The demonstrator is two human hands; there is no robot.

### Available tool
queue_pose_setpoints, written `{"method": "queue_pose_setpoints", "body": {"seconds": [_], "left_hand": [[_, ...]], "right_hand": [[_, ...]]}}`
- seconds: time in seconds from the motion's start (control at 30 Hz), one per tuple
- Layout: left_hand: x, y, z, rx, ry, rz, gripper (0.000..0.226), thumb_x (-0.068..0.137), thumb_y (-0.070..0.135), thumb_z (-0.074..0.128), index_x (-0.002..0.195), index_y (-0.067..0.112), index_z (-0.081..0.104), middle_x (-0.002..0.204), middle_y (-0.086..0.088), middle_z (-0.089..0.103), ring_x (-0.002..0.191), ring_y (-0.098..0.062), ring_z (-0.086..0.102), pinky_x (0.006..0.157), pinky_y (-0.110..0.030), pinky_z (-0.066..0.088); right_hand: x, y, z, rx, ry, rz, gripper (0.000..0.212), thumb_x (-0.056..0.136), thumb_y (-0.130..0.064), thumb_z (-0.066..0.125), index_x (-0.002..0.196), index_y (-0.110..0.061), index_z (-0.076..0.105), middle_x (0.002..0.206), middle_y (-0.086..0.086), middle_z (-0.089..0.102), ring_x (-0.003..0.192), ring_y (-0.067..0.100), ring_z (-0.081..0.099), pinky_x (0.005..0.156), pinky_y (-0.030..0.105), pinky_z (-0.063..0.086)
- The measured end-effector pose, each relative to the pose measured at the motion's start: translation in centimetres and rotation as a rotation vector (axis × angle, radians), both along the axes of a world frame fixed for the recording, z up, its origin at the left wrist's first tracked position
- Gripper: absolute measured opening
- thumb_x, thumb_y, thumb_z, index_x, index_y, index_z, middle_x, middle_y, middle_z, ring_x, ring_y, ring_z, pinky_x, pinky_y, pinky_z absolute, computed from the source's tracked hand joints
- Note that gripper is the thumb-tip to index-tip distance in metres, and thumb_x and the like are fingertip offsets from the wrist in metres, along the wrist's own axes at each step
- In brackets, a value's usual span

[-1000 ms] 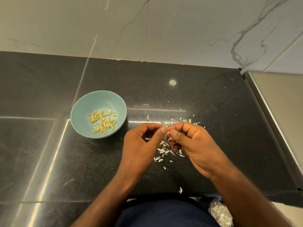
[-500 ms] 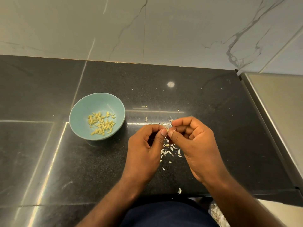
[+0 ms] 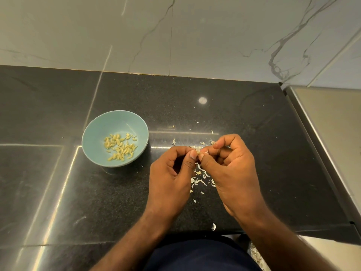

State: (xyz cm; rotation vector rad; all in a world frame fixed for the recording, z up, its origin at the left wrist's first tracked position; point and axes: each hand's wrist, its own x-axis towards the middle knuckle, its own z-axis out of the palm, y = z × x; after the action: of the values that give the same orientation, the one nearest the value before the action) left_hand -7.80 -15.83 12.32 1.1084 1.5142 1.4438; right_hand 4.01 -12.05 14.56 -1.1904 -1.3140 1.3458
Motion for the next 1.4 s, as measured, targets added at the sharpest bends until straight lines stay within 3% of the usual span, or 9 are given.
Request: {"method": "queue_pose_setpoints", "body": {"seconds": [0.17,0.27,0.43,0.57,0.8,1.0,1.2,1.33,1.4], "left_hand": [[-0.2,0.4,-0.3,-0.086,-0.229,-0.036,0.013,0.095,0.020,0.061,0.094,0.015,0.073,0.078,-0.005,0.071,0.070,-0.012,0.064,0.071,-0.027,0.056],[-0.5,0.4,-0.5,-0.101,-0.362,-0.101,0.025,0.085,0.032,0.066,0.096,0.011,0.073,0.083,-0.011,0.072,0.074,-0.018,0.064,0.078,-0.038,0.056],[-1.4,0.7,-0.9,-0.148,-0.550,-0.189,0.031,0.071,0.032,0.075,0.090,0.008,0.071,0.086,-0.012,0.069,0.079,-0.020,0.062,0.073,-0.031,0.053],[-1.4,0.8,-1.1,-0.117,-0.533,-0.203,0.025,0.082,0.023,0.066,0.093,0.001,0.069,0.079,-0.008,0.067,0.073,-0.016,0.061,0.065,-0.023,0.052],[-1.1,0.9,-1.2,-0.119,-0.293,-0.197,0.022,0.099,0.016,0.053,0.096,0.004,0.070,0.077,-0.003,0.070,0.071,-0.015,0.064,0.068,-0.024,0.053],[-1.1,0.8,-1.2,-0.133,-0.527,-0.181,0.029,0.085,0.020,0.065,0.100,-0.004,0.070,0.083,-0.013,0.070,0.075,-0.017,0.064,0.069,-0.025,0.055],[-1.3,1.1,-1.4,-0.186,-0.727,-0.197,0.020,0.090,0.013,0.060,0.094,-0.004,0.068,0.075,-0.011,0.066,0.068,-0.014,0.061,0.063,-0.020,0.053],[-1.9,1.0,-1.8,-0.234,-0.778,-0.144,0.022,0.086,0.013,0.063,0.101,-0.002,0.069,0.080,-0.012,0.068,0.071,-0.016,0.062,0.064,-0.022,0.055],[-3.0,0.9,-1.9,-0.233,-0.684,-0.084,0.025,0.084,0.013,0.065,0.105,0.001,0.070,0.082,-0.011,0.070,0.074,-0.017,0.065,0.067,-0.022,0.056]], "right_hand": [[-0.3,0.1,0.0,-0.025,0.009,-0.010,0.030,0.085,0.004,0.071,0.094,-0.015,0.050,0.074,0.002,0.070,0.066,0.013,0.066,0.065,0.024,0.055],[-0.2,0.2,0.3,0.019,-0.071,0.017,0.031,0.085,-0.001,0.073,0.097,-0.017,0.049,0.077,0.004,0.071,0.067,0.017,0.068,0.066,0.029,0.058],[0.1,0.2,1.0,-0.057,-0.027,0.105,0.034,0.085,0.002,0.072,0.101,-0.013,0.047,0.075,0.001,0.071,0.061,0.010,0.066,0.060,0.020,0.053],[0.3,0.5,0.8,-0.137,0.024,0.102,0.033,0.085,0.003,0.070,0.101,-0.015,0.048,0.071,-0.001,0.069,0.058,0.006,0.061,0.057,0.019,0.049],[0.4,0.4,0.5,-0.163,0.078,0.094,0.033,0.085,0.004,0.070,0.101,-0.014,0.047,0.069,0.000,0.068,0.057,0.008,0.060,0.055,0.020,0.049],[0.2,0.5,0.3,-0.118,0.038,0.064,0.032,0.086,0.006,0.069,0.101,-0.012,0.047,0.076,0.005,0.072,0.061,0.009,0.065,0.055,0.018,0.050],[0.4,0.7,0.0,-0.190,0.109,0.061,0.029,0.088,0.010,0.064,0.102,-0.009,0.048,0.074,0.006,0.068,0.059,0.014,0.061,0.054,0.022,0.050],[0.8,1.1,-0.8,-0.179,0.123,0.008,0.023,0.090,0.014,0.053,0.102,-0.005,0.054,0.071,0.007,0.060,0.061,0.019,0.056,0.052,0.026,0.047],[1.1,1.5,-1.6,-0.118,0.033,-0.013,0.023,0.093,0.011,0.050,0.099,-0.008,0.061,0.068,0.005,0.060,0.063,0.020,0.056,0.055,0.029,0.048]]}}
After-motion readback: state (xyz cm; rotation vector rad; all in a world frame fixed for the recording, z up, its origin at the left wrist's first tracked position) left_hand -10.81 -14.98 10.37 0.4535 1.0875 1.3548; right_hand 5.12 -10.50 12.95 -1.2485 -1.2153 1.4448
